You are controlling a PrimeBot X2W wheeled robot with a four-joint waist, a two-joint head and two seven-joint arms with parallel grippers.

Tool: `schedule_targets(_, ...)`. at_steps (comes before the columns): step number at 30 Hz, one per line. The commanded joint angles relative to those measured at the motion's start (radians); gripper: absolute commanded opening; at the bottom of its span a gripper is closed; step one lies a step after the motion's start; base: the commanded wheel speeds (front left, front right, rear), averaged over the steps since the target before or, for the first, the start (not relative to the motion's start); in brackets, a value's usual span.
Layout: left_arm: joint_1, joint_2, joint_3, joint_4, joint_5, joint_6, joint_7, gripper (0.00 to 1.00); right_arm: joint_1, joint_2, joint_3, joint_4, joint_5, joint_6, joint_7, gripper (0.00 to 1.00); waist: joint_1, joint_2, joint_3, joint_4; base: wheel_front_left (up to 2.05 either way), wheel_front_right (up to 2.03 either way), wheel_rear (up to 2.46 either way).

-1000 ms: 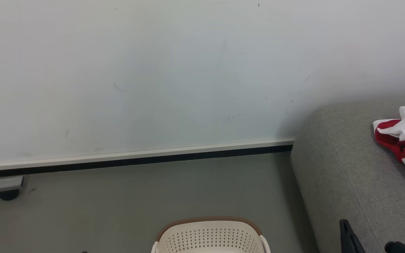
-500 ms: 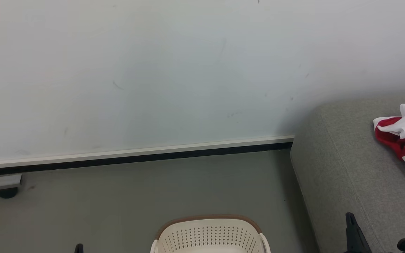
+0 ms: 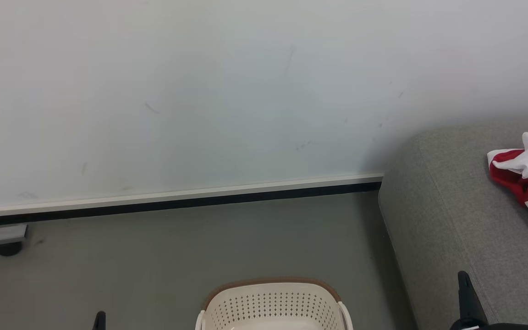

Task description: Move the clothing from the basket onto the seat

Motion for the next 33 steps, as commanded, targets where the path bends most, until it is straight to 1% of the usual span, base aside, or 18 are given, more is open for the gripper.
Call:
schedule_targets(1,-0.025,0.001,0.007,-0.001,-0.031,-0.008,0.007,0.0,-0.029,-0.012,0.0,-0.005,0.039,0.0,0.004,0.0,-0.0001,-0.0001,0.001,0.0,0.0,0.0,0.0)
schedule_targets(18,-0.067,0.002,0.019,0.024,-0.224,-0.014,0.063,0.0,-0.057,-0.033,0.004,0.017,0.27,0.0,0.005,0.0,-0.0001,-0.0001,0.014,-0.002,0.0,0.0,0.0)
schedule_targets(33,-0.095,0.002,0.029,0.044,-0.37,-0.018,0.104,0.0,-0.078,-0.052,0.01,0.035,0.448,0.0,0.004,0.0,-0.0001,-0.0001,0.025,-0.004,0.0,0.0,0.0)
